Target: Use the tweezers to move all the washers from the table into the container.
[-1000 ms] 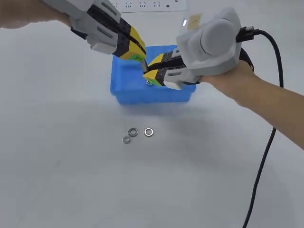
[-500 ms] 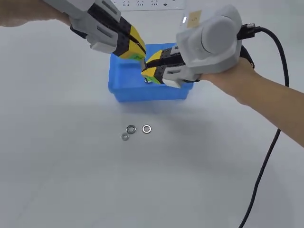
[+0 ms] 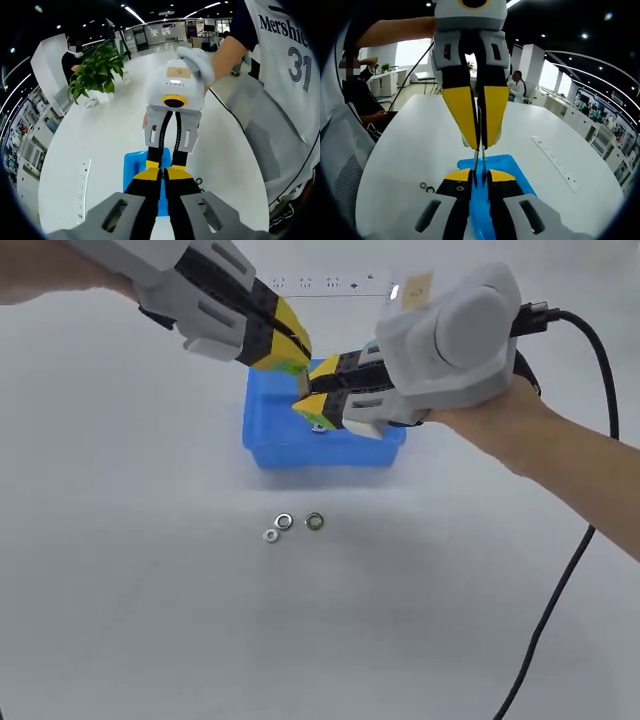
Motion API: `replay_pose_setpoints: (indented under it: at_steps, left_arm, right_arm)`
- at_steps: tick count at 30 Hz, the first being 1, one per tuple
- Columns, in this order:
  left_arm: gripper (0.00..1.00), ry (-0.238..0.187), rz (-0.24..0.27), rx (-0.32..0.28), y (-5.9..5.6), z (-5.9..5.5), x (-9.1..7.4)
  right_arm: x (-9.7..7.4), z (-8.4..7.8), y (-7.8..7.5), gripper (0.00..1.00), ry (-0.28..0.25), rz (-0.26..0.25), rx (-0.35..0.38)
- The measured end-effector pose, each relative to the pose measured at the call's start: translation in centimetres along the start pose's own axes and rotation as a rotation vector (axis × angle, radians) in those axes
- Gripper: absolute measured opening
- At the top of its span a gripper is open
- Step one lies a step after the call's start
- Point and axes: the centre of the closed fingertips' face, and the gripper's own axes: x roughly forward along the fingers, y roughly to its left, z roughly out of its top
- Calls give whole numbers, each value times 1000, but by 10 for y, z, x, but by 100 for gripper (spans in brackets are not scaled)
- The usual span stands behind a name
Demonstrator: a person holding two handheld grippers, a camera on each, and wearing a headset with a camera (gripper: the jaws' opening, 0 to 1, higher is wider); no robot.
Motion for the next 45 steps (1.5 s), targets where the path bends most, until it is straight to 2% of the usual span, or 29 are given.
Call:
replay_pose_setpoints:
  at_steps: [4, 12, 21, 25, 26, 32, 45]
  left_arm:
    - [7, 19, 1, 13, -9, 2, -5]
    - [7, 34, -3, 20, -35, 6, -11]
    - [7, 46, -22, -14, -67, -4, -5]
    - [7, 52, -27, -22, -80, -12, 5]
    - [7, 65, -41, -43, -84, -17, 6]
    - [7, 73, -60, -57, -93, -25, 13]
    - [6, 52, -79, -68, -95, -27, 29]
  right_arm:
    - [-2, 9, 5, 12, -12, 1, -27]
    - [-12, 15, 31, 12, -12, 31, -19]
    - [-14, 1, 70, 12, 24, 72, -13]
    - [-11, -9, 84, 12, 47, 92, -6]
    - [-10, -11, 87, 12, 48, 98, 2]
    - [-6, -21, 95, 12, 50, 115, 32]
    - [-4, -39, 96, 11, 69, 106, 68]
